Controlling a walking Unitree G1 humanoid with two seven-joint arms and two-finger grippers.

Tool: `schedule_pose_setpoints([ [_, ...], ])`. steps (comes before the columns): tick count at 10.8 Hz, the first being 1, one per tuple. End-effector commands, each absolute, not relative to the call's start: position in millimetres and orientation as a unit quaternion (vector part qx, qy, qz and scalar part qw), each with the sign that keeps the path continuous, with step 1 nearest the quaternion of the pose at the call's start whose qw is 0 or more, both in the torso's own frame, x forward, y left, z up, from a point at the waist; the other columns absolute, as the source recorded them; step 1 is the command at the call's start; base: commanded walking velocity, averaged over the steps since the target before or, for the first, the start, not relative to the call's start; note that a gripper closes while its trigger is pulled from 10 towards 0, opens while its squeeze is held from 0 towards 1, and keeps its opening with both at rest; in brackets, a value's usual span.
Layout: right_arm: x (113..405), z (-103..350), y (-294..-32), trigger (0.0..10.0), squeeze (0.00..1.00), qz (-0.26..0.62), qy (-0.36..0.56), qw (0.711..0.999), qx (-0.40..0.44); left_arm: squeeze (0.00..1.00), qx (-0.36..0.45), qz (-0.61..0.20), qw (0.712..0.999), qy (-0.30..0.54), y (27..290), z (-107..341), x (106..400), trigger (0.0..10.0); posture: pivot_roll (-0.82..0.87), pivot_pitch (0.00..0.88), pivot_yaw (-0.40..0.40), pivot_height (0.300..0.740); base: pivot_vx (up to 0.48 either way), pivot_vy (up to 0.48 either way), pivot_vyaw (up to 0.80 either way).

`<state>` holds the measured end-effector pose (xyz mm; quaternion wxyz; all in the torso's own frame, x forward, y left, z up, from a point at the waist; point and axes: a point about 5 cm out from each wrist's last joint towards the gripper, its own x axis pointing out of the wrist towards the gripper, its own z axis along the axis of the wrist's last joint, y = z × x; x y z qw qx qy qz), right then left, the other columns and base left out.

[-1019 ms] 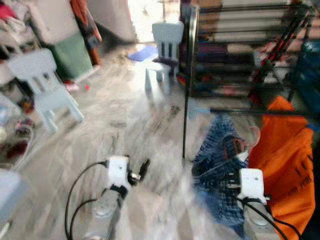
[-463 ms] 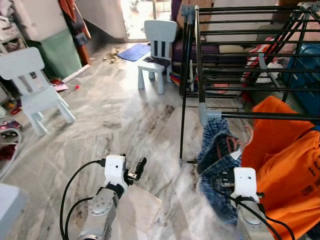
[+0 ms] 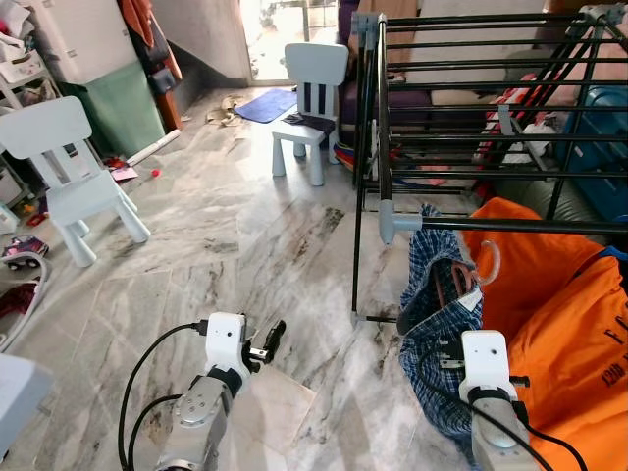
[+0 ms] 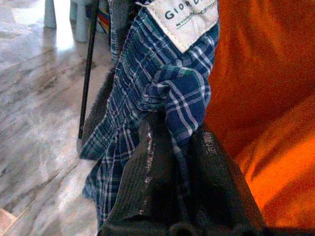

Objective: Hang hanger

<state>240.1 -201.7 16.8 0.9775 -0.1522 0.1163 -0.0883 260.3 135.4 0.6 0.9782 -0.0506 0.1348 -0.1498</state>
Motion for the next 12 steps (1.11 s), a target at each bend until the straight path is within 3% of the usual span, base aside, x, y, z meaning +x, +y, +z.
schedule_pose_setpoints([
  [1,248.4,32.2,-194.2,10.0,0.0,-0.08,0.072,0.982,-0.156,0.0,-0.047,-0.144,0.979,0.139,141.5,-1.7,260.4,10.0,-0.12,0.009,0.086,0.74,0.0,0.0,0.0],
  [4,273.9,49.7,-186.1,10.0,0.0,-0.055,0.051,0.985,-0.154,0.0,-0.046,-0.139,0.975,0.168,144.9,-15.0,255.9,10.0,-0.12,0.005,0.088,0.74,0.0,0.0,0.0],
  [12,324.8,70.0,-149.7,10.0,0.0,-0.01,0.142,0.985,-0.102,0.0,-0.046,-0.127,0.97,0.204,150.6,-28.1,249.1,10.0,-0.1,0.0,0.078,0.74,0.0,0.0,0.0],
])
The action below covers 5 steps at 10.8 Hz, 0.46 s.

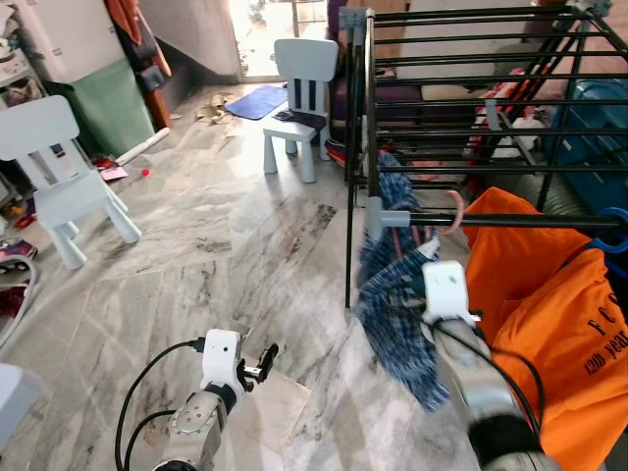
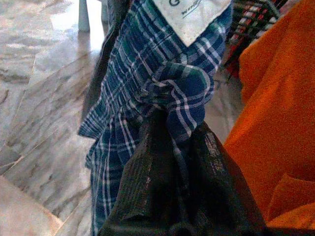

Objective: Hang hanger

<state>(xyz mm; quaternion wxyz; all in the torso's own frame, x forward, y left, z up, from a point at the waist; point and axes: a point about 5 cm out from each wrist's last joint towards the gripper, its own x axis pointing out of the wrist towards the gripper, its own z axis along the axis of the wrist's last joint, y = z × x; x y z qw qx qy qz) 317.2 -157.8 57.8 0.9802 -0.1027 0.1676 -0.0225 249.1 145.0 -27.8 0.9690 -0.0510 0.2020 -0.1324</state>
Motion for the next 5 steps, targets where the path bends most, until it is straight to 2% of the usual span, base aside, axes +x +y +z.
schedule_pose_setpoints([
  [1,321.5,58.5,-146.4,10.0,0.0,-0.003,0.182,0.978,-0.105,0.0,-0.047,-0.128,0.969,0.206,150.1,-28.5,249.0,10.0,-0.1,0.0,0.074,0.74,0.0,0.0,0.0],
  [5,309.6,40.9,-157.9,10.0,0.0,-0.021,0.232,0.966,-0.113,0.0,-0.049,-0.129,0.969,0.203,148.8,-27.5,250.1,10.0,-0.11,0.0,0.073,0.74,0.0,0.0,0.0],
])
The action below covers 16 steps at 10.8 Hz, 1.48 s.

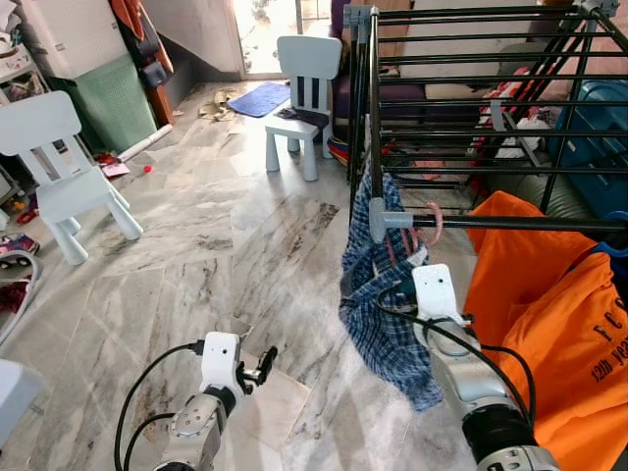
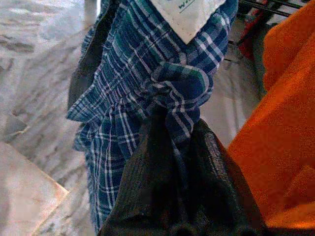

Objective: Hang hanger

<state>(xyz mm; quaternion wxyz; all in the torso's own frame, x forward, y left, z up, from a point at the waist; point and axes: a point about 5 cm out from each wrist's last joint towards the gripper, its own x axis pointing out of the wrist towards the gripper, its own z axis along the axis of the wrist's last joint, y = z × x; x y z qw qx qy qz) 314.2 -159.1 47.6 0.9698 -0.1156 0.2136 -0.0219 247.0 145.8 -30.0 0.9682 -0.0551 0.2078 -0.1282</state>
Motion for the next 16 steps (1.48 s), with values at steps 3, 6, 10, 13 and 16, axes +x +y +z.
schedule_pose_setpoints([
  [3,308.9,38.5,-169.4,10.0,0.0,-0.057,0.247,0.961,-0.107,0.0,-0.048,-0.137,0.971,0.19,144.5,-23.4,254.0,10.0,-0.11,0.0,0.076,0.74,0.0,0.0,0.0],
  [6,307.2,36.3,-171.1,10.0,0.0,-0.062,0.252,0.96,-0.103,0.0,-0.048,-0.147,0.975,0.159,139.6,-13.9,260.6,10.0,-0.11,0.0,0.076,0.74,0.0,0.0,0.0],
  [10,303.6,34.9,-176.3,10.0,1.0,-0.079,0.245,0.962,-0.091,0.0,-0.045,-0.151,0.978,0.138,137.0,-6.3,264.1,10.0,-0.11,0.0,0.077,0.74,0.0,0.0,0.0],
  [13,294.7,31.7,-180.5,10.0,1.0,-0.073,0.23,0.964,-0.113,0.0,-0.041,-0.152,0.978,0.137,136.9,-4.4,264.2,10.0,-0.11,0.0,0.078,0.74,0.0,0.0,0.0],
  [16,281.8,35.6,-184.7,10.0,1.0,-0.073,0.178,0.976,-0.103,0.0,-0.038,-0.154,0.978,0.138,137.3,-4.2,262.5,10.0,-0.12,0.0,0.083,0.74,0.0,0.0,0.0],
])
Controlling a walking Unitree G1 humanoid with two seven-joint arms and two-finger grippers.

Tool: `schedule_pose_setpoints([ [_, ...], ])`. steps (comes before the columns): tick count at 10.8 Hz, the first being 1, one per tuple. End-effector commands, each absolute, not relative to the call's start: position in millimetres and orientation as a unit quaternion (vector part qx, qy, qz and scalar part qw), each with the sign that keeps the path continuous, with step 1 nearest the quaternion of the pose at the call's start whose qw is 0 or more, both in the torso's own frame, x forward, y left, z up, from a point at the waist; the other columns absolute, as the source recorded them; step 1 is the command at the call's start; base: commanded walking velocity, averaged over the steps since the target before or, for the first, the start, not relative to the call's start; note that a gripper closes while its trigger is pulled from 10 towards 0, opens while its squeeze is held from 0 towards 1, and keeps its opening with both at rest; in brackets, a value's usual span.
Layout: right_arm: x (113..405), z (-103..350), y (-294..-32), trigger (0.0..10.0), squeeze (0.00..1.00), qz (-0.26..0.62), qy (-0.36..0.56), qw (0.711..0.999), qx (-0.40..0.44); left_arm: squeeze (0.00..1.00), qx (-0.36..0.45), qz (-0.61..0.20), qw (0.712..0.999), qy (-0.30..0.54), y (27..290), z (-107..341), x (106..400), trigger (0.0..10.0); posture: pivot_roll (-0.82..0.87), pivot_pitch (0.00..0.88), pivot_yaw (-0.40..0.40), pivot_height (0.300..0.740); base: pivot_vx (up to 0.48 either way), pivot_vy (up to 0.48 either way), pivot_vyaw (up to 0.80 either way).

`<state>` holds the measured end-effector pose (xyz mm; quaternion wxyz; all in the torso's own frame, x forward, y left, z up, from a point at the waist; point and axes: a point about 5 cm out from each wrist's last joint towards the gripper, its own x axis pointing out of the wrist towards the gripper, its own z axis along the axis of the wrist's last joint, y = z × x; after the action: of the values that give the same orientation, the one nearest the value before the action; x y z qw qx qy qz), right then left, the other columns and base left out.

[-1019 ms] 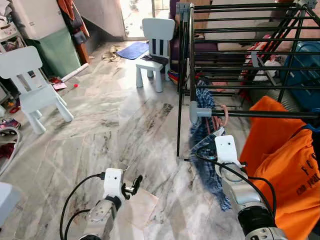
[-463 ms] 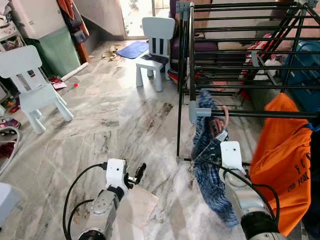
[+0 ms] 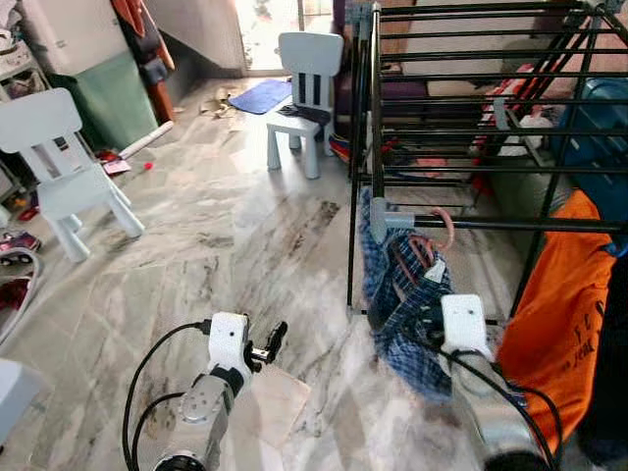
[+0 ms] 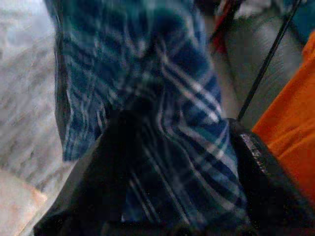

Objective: Hang hanger

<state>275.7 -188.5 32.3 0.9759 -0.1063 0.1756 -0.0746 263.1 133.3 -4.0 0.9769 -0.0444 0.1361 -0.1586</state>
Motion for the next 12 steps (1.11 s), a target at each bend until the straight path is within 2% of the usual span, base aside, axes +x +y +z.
schedule_pose_setpoints([
  [1,276.0,40.8,-186.0,10.0,1.0,-0.066,0.144,0.982,-0.098,0.0,-0.035,-0.155,0.977,0.143,137.2,-5.0,262.2,10.0,-0.12,0.0,0.085,0.74,0.0,0.0,0.0],
  [6,256.9,49.3,-204.1,10.0,1.0,-0.11,0.086,0.985,-0.105,0.0,-0.006,-0.148,0.974,0.171,140.2,-11.4,261.1,10.0,-0.12,0.0,0.105,0.74,0.0,0.0,0.0],
  [12,253.7,58.7,-201.0,10.0,1.0,-0.099,0.047,0.988,-0.113,0.0,0.003,-0.148,0.971,0.187,138.1,-13.4,262.9,10.0,-0.13,0.0,0.105,0.74,0.0,0.0,0.0],
])
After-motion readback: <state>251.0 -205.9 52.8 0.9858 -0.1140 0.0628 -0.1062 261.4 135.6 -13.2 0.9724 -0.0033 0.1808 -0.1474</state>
